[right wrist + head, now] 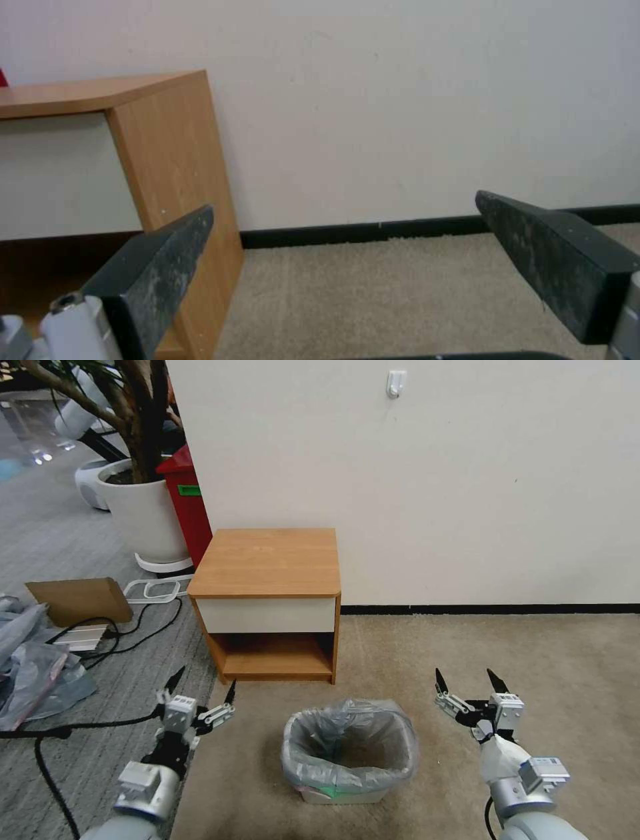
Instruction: Pick up the garbage bag from the table and place it over the trash can.
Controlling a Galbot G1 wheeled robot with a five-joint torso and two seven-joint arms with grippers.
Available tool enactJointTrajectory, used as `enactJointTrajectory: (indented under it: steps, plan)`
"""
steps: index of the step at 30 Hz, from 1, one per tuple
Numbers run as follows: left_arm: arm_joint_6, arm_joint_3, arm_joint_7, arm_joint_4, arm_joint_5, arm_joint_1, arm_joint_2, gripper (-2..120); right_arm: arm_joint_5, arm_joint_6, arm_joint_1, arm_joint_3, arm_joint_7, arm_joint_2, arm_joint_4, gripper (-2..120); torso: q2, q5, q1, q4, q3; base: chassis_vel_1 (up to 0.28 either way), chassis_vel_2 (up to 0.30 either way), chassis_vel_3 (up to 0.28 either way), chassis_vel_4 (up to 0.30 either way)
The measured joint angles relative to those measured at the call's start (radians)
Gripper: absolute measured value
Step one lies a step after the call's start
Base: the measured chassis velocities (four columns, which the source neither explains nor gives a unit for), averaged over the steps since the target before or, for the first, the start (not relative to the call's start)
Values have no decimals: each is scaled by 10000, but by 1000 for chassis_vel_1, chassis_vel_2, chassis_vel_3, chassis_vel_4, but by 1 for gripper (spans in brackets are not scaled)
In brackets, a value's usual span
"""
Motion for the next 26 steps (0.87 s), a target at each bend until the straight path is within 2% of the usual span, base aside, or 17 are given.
enactJointTrajectory:
  steps: [6, 26]
  plan:
    - [167, -268, 67, -354, -188, 602, -394, 100, -98, 185, -149, 16, -44, 94, 13, 100, 0, 0, -1, 2, 0, 0, 0, 0, 0]
    - [233, -213, 46, -380, -178, 590, -395, 100, -205, 186, -170, 27, 12, 107, 32, 100, 0, 0, 0, 0, 0, 0, 0, 0, 0]
